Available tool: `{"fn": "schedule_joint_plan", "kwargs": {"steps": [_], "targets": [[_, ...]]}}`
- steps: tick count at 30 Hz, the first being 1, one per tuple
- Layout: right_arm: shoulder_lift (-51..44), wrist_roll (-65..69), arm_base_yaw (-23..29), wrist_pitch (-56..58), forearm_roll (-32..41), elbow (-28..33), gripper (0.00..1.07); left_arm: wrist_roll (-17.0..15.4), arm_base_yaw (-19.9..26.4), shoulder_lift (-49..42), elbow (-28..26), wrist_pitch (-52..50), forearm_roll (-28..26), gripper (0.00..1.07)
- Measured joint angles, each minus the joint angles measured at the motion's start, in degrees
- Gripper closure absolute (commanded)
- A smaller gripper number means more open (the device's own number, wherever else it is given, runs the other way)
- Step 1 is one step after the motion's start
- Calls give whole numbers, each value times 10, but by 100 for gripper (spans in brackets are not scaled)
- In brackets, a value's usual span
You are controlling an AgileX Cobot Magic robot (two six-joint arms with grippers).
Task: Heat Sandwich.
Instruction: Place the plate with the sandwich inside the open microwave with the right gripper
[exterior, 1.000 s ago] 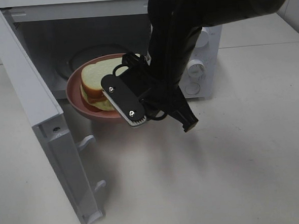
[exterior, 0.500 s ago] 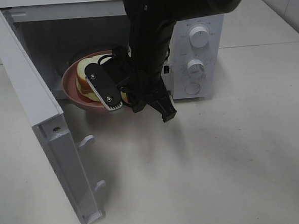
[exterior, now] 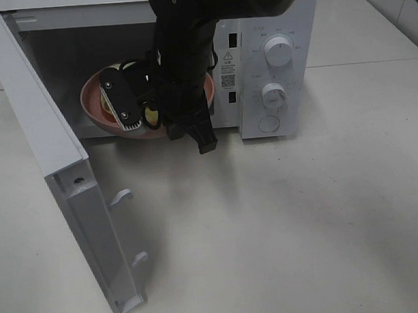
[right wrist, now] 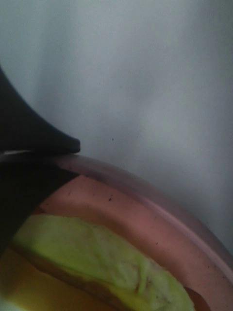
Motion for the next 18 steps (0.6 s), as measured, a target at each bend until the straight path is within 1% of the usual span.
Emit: {"fn": "schedule_joint_plan", "kwargs": {"steps": [1,4,8,15,18], "targets": [[0,0,0,0,0,0,107,0,0,0,0,0,0,9],[17,21,0,1,1,-32,107,0,0,0,0,0,0,9],[37,38,0,1,-5,-57,107,0,0,0,0,0,0,9],[57,57,0,4,-15,-85,107,0,0,0,0,0,0,9],[72,59,0,5,-18,-106,107,0,0,0,0,0,0,9]]}}
